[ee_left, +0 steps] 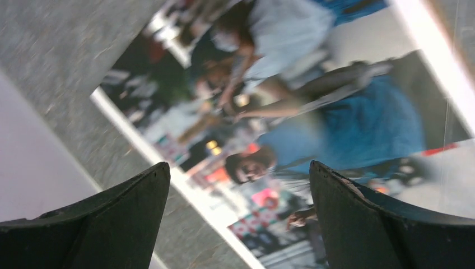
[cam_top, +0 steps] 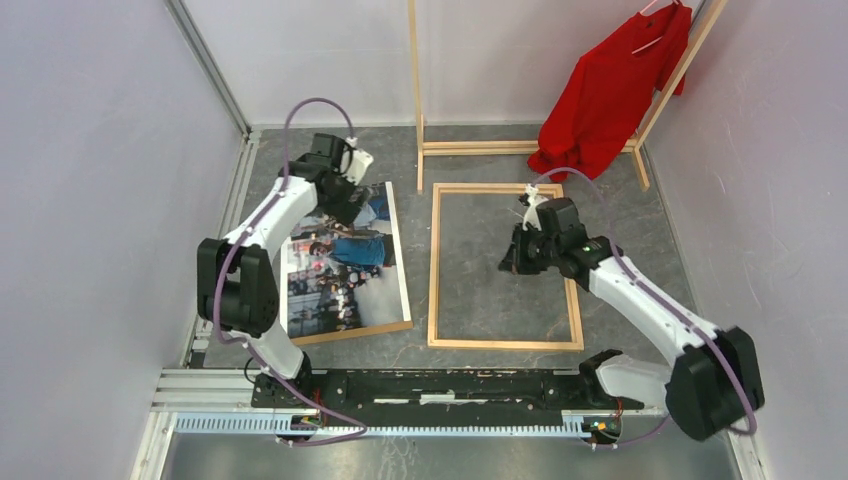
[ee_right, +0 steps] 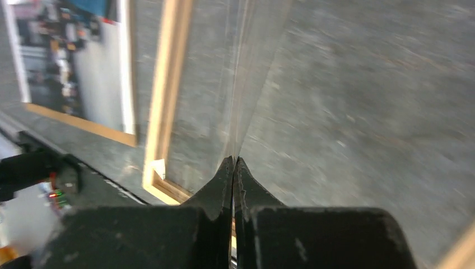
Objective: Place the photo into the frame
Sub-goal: Place the photo frame item in the photo frame.
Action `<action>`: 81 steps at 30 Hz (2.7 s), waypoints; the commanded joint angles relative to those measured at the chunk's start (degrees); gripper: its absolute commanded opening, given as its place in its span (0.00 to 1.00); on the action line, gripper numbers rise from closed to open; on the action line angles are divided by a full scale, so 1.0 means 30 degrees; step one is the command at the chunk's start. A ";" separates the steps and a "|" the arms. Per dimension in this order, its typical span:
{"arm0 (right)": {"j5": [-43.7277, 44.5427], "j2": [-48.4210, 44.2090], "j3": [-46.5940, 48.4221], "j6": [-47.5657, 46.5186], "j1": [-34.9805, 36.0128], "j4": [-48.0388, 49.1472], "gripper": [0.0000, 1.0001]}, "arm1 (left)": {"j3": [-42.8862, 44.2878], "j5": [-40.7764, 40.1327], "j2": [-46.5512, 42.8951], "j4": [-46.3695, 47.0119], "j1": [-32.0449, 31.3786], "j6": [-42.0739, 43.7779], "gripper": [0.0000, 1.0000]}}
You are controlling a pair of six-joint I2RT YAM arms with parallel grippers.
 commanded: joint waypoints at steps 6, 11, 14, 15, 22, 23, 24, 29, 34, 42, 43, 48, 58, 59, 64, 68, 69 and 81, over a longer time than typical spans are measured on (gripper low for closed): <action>0.4657 -0.2877 0.0785 -0.4853 -0.2901 -0.6708 0.00 | 0.2207 0.3778 0.2359 0.0529 -0.4753 -0.3391 1.00; 0.3905 -0.1173 0.1934 -0.6038 -0.3209 -0.7299 0.00 | 0.3105 0.3836 0.3735 0.1024 -0.6546 -0.3669 1.00; 0.4063 -0.0479 0.2857 -0.6570 -0.3235 -0.7762 0.00 | 0.3520 0.3786 0.4318 0.1285 -0.7031 -0.3789 1.00; 0.4216 -0.0331 0.3100 -0.6719 -0.3237 -0.7968 0.00 | 0.3580 0.3750 0.4474 0.1437 -0.7137 -0.3833 1.00; 0.4223 -0.0191 0.3899 -0.6569 -0.3549 -0.8490 0.00 | 0.4320 0.3957 0.5892 0.2498 -0.7346 -0.5243 1.00; 0.4013 -0.0292 0.3896 -0.6451 -0.3572 -0.8407 0.00 | 0.4530 0.4105 0.6168 0.2617 -0.7371 -0.5582 0.99; 0.3863 -0.0332 0.3873 -0.6377 -0.3558 -0.8352 0.00 | 0.4764 0.4236 0.6419 0.2658 -0.7374 -0.5881 0.99; 0.3648 -0.0374 0.3656 -0.6495 -0.3553 -0.8437 0.00 | 0.5531 0.5144 0.7399 0.2677 -0.7481 -0.6728 0.93; 0.3020 -0.0234 0.3274 -0.6413 -0.3565 -0.8121 0.00 | 0.5598 0.5417 0.8229 0.2857 -0.7677 -0.6928 0.86; 0.1392 -0.0252 0.1709 -0.6076 -0.3584 -0.7153 0.00 | 0.6395 0.3844 0.9162 0.2898 -0.7726 -0.6839 0.60; 0.1182 -0.0232 0.1568 -0.6032 -0.3575 -0.7035 0.00 | 0.6492 0.3735 0.9232 0.2869 -0.7726 -0.6818 0.60; -0.0183 -0.0091 0.0757 -0.5553 -0.3524 -0.6110 0.00 | 0.6531 0.2357 0.9459 0.2727 -0.7727 -0.6224 0.52; -0.0519 0.0388 0.0883 -0.5142 -0.3328 -0.5461 0.00 | 0.7180 0.2163 0.9153 0.2065 -0.7696 -0.5894 0.56; -0.0375 0.0469 0.1050 -0.5297 -0.3321 -0.5602 0.00 | 0.7502 0.2426 0.9040 0.1743 -0.7674 -0.5847 0.61; -0.0124 0.0964 0.1744 -0.5926 -0.3374 -0.6106 0.00 | 0.8220 0.3700 0.7979 0.0183 -0.7135 -0.5012 0.80; -0.1469 0.1716 0.1781 -0.5503 -0.3370 -0.5336 0.00 | 0.7897 0.3084 0.7210 -0.0646 -0.6542 -0.4348 0.84; -0.1793 0.1865 0.1668 -0.5228 -0.3395 -0.4999 0.00 | 0.7646 0.3080 0.7007 -0.0574 -0.6322 -0.4386 0.84; 0.0406 0.1229 0.2079 -0.5784 -0.3398 -0.6467 0.00 | 0.4166 0.2328 0.5010 0.0544 -0.4806 -0.3833 0.84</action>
